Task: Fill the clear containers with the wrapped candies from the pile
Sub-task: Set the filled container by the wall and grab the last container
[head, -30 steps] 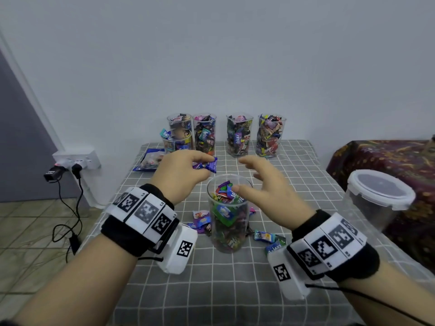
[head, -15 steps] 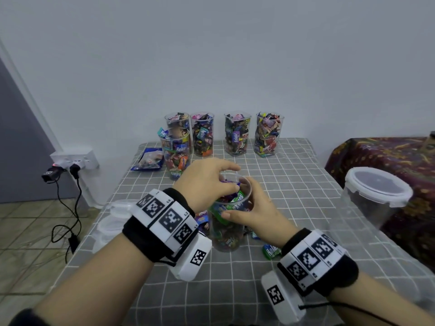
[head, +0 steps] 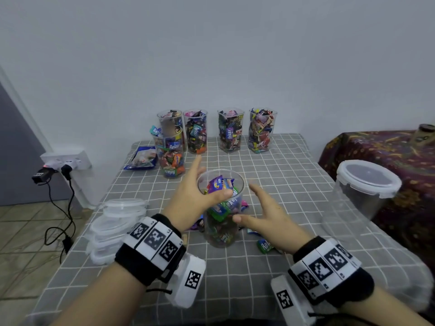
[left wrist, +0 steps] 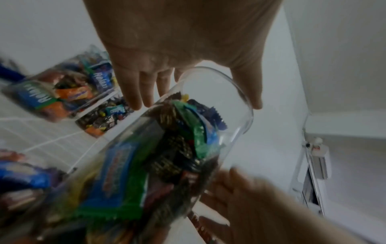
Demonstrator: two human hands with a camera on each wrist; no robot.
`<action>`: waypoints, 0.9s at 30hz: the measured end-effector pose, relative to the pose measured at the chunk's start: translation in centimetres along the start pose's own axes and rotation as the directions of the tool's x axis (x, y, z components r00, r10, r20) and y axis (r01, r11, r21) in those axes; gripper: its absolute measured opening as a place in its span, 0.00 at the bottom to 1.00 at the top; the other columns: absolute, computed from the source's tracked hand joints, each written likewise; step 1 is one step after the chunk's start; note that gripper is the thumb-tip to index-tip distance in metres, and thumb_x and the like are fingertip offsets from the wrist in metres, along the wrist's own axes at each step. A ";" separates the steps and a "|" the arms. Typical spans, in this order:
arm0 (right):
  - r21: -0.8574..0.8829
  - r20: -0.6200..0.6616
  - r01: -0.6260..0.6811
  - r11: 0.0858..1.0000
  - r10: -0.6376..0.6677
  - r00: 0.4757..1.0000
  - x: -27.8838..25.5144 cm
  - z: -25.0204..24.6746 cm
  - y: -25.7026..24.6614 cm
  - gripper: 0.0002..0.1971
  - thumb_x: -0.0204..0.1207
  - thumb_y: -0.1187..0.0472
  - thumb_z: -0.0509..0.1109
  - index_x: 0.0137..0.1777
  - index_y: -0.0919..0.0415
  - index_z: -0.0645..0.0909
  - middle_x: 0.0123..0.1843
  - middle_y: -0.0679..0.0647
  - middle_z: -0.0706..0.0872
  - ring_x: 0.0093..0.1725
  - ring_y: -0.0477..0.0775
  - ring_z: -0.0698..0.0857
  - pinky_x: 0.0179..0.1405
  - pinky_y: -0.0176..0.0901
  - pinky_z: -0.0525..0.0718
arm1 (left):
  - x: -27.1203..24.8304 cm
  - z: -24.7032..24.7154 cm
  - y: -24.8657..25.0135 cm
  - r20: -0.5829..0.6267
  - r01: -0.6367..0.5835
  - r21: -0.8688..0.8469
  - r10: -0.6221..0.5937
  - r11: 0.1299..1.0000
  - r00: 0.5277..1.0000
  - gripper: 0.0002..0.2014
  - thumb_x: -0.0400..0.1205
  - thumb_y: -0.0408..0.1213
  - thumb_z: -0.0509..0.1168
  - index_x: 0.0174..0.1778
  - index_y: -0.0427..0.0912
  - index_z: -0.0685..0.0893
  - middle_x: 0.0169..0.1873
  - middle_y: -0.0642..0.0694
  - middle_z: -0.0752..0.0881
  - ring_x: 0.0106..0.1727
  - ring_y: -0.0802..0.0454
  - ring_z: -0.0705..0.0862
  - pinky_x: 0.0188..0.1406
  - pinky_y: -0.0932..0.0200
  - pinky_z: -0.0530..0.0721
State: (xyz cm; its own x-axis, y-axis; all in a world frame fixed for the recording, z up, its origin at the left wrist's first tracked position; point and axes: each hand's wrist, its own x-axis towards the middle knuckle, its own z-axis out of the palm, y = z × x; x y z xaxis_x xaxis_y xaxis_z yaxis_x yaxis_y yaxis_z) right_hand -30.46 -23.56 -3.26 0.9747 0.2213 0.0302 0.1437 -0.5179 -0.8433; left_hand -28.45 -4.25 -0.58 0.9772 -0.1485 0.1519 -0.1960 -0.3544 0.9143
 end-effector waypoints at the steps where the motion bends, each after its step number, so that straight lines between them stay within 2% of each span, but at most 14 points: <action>1: -0.067 -0.010 -0.043 0.997 0.042 0.999 -0.4 -0.3 0.6 0.44 0.71 0.49 0.75 0.82 0.53 0.53 0.83 0.50 0.59 0.79 0.46 0.61 0.76 0.44 0.62 | 0.0 0.2 -0.2 0.013 0.016 -0.055 -0.016 0.998 1.000 0.64 0.50 0.67 0.74 0.82 0.58 0.49 0.77 0.51 0.66 0.74 0.59 0.69 0.69 0.57 0.74; 4: -0.193 -0.005 -0.121 0.974 0.122 0.992 -1.5 -0.8 2.5 0.44 0.73 0.42 0.71 0.83 0.55 0.52 0.84 0.51 0.55 0.82 0.50 0.56 0.78 0.46 0.59 | -0.1 0.3 -0.6 0.073 0.032 -0.119 -0.024 0.992 0.997 0.70 0.47 0.64 0.79 0.82 0.55 0.47 0.68 0.57 0.72 0.61 0.73 0.77 0.52 0.75 0.79; 6: -0.307 -0.003 -0.161 0.938 0.168 0.986 -1.9 -0.8 3.9 0.50 0.68 0.30 0.65 0.83 0.57 0.53 0.85 0.53 0.54 0.82 0.50 0.55 0.79 0.45 0.56 | -0.2 0.2 -0.8 0.073 0.037 -0.129 -0.028 0.991 0.997 0.66 0.49 0.56 0.80 0.82 0.53 0.51 0.63 0.61 0.76 0.57 0.73 0.78 0.52 0.73 0.79; 7: -0.385 0.003 -0.169 0.907 0.184 0.983 -1.9 -0.7 4.6 0.54 0.63 0.24 0.59 0.83 0.58 0.53 0.85 0.54 0.53 0.83 0.51 0.54 0.80 0.45 0.54 | -0.2 0.2 -0.8 0.065 0.039 -0.117 -0.031 0.992 0.997 0.63 0.49 0.56 0.79 0.81 0.52 0.55 0.61 0.63 0.77 0.58 0.71 0.79 0.53 0.71 0.79; 11: -0.610 0.019 -0.153 0.777 0.208 0.978 -2.4 -0.1 6.3 0.57 0.56 0.21 0.42 0.82 0.57 0.53 0.85 0.54 0.50 0.83 0.53 0.51 0.81 0.46 0.50 | 0.1 -0.6 -0.2 -0.016 0.029 -0.090 -0.031 0.996 0.999 0.55 0.52 0.49 0.82 0.76 0.48 0.66 0.57 0.61 0.79 0.53 0.69 0.80 0.45 0.74 0.78; 13: -0.674 0.009 -0.138 0.726 0.195 0.981 -2.6 0.3 6.6 0.60 0.50 0.23 0.33 0.82 0.56 0.53 0.85 0.54 0.49 0.84 0.52 0.49 0.81 0.47 0.47 | 0.6 -1.5 0.7 -0.086 0.011 -0.109 -0.020 0.994 0.996 0.54 0.52 0.46 0.82 0.76 0.44 0.67 0.57 0.57 0.80 0.52 0.65 0.80 0.48 0.66 0.80; 14: -0.693 -0.002 -0.141 0.707 0.194 0.981 -2.6 0.5 6.7 0.60 0.49 0.24 0.31 0.82 0.56 0.53 0.85 0.53 0.48 0.84 0.52 0.47 0.81 0.47 0.45 | 1.1 -2.1 1.2 -0.133 0.002 -0.114 -0.017 0.993 0.991 0.50 0.54 0.46 0.80 0.74 0.45 0.68 0.57 0.56 0.80 0.52 0.63 0.80 0.52 0.59 0.81; 16: -0.700 -0.023 -0.148 0.699 0.186 0.982 -2.6 0.6 6.9 0.60 0.49 0.24 0.30 0.83 0.55 0.52 0.86 0.53 0.48 0.84 0.52 0.47 0.81 0.47 0.44 | 2.3 -3.2 2.0 -0.213 -0.031 -0.113 0.007 0.993 0.977 0.39 0.57 0.46 0.80 0.64 0.52 0.73 0.54 0.58 0.82 0.53 0.61 0.81 0.60 0.46 0.81; 17: -0.700 -0.027 -0.150 0.698 0.183 0.983 -2.5 0.6 6.9 0.60 0.50 0.24 0.30 0.83 0.55 0.52 0.85 0.53 0.49 0.84 0.52 0.47 0.81 0.47 0.45 | 3.0 -3.7 2.4 -0.249 -0.043 -0.107 0.016 0.993 0.968 0.36 0.59 0.46 0.80 0.62 0.53 0.74 0.54 0.58 0.82 0.54 0.59 0.82 0.62 0.43 0.80; 18: -0.699 -0.030 -0.149 0.699 0.180 0.983 -2.4 0.6 7.0 0.60 0.50 0.24 0.30 0.83 0.56 0.53 0.85 0.53 0.50 0.84 0.52 0.48 0.81 0.47 0.45 | 3.9 -4.1 2.4 -0.284 -0.049 -0.106 0.017 0.993 0.959 0.38 0.59 0.46 0.80 0.65 0.52 0.73 0.55 0.58 0.81 0.57 0.56 0.82 0.64 0.41 0.80; 19: -0.700 -0.033 -0.146 0.699 0.172 0.985 -2.4 0.6 7.1 0.60 0.50 0.24 0.30 0.82 0.56 0.53 0.85 0.53 0.50 0.84 0.52 0.48 0.81 0.47 0.45 | 4.7 -4.3 2.5 -0.319 -0.049 -0.100 0.014 0.994 0.948 0.42 0.60 0.46 0.80 0.71 0.49 0.71 0.58 0.56 0.81 0.59 0.54 0.82 0.64 0.41 0.79; 21: -0.704 -0.036 -0.137 0.696 0.157 0.987 -2.3 0.7 7.3 0.59 0.52 0.24 0.30 0.82 0.56 0.54 0.85 0.53 0.51 0.84 0.52 0.48 0.81 0.46 0.45 | 6.5 -4.2 2.2 -0.369 -0.050 -0.045 0.030 0.998 0.929 0.43 0.67 0.43 0.78 0.77 0.45 0.66 0.62 0.52 0.80 0.60 0.54 0.81 0.64 0.46 0.80; 23: -0.704 -0.033 -0.133 0.698 0.154 0.987 -2.3 0.7 7.4 0.58 0.53 0.24 0.29 0.82 0.56 0.54 0.85 0.54 0.51 0.84 0.52 0.48 0.81 0.46 0.44 | 8.0 -3.7 1.7 -0.384 -0.051 0.004 0.048 0.999 0.922 0.43 0.69 0.42 0.78 0.78 0.43 0.65 0.64 0.49 0.79 0.59 0.55 0.80 0.64 0.53 0.79; 27: -0.703 -0.028 -0.129 0.700 0.154 0.988 -2.5 0.7 7.3 0.57 0.54 0.25 0.29 0.83 0.57 0.52 0.85 0.54 0.49 0.84 0.53 0.46 0.81 0.46 0.42 | 10.8 -1.9 0.2 -0.390 0.009 0.045 0.009 0.999 0.921 0.45 0.68 0.44 0.79 0.79 0.42 0.64 0.67 0.48 0.78 0.60 0.55 0.78 0.64 0.58 0.74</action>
State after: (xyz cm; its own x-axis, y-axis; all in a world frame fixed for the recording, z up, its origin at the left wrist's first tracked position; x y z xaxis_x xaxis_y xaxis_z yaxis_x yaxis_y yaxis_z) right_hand -31.92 -27.32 -9.90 0.9896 0.1158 -0.0850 0.0951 -0.9715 -0.2170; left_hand -17.80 -4.15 1.93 0.9299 0.2199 0.2948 -0.1908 -0.3966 0.8980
